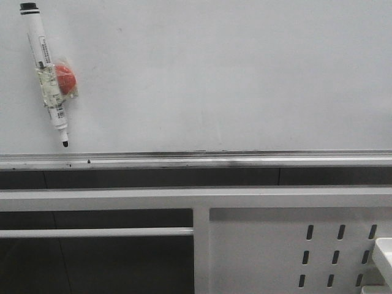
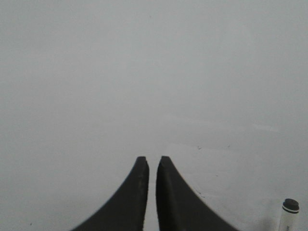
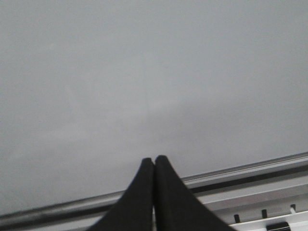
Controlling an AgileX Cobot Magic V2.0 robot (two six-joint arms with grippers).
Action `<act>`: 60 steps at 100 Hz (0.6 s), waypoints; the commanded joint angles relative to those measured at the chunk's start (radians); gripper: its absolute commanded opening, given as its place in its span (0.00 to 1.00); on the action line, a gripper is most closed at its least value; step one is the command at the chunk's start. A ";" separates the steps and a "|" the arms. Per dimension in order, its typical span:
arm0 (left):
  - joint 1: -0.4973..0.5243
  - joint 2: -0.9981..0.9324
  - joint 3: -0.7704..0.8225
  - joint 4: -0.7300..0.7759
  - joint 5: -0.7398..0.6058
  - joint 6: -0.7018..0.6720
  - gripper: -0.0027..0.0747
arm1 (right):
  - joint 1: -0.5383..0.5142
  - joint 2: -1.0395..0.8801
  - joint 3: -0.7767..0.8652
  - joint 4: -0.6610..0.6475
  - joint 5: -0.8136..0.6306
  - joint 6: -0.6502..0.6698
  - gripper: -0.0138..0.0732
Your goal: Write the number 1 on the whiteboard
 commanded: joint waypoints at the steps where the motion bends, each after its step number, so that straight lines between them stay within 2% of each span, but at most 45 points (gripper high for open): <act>1: -0.030 0.034 -0.034 -0.010 -0.078 0.002 0.22 | 0.009 0.059 -0.053 0.009 -0.021 -0.078 0.08; 2: -0.035 0.037 -0.034 -0.010 -0.078 0.002 0.27 | 0.013 0.065 -0.053 0.009 -0.022 -0.078 0.08; 7: -0.055 0.051 -0.034 -0.024 -0.081 0.002 0.37 | 0.026 0.081 -0.053 0.009 -0.022 -0.078 0.08; 11: -0.069 0.062 -0.034 -0.037 -0.088 0.002 0.50 | 0.036 0.092 -0.051 0.004 -0.029 -0.078 0.08; 19: -0.087 0.086 -0.034 -0.040 -0.113 0.002 0.59 | 0.043 0.109 -0.042 -0.002 -0.078 -0.078 0.08; 26: -0.089 0.111 -0.034 -0.048 -0.150 0.002 0.58 | 0.043 0.121 -0.032 0.054 -0.105 -0.076 0.08; 44: -0.097 0.255 -0.034 -0.001 -0.210 0.002 0.54 | 0.044 0.182 -0.032 0.061 -0.082 -0.129 0.08; 60: -0.192 0.424 -0.034 0.002 -0.303 0.002 0.54 | 0.044 0.229 -0.032 0.061 -0.103 -0.131 0.08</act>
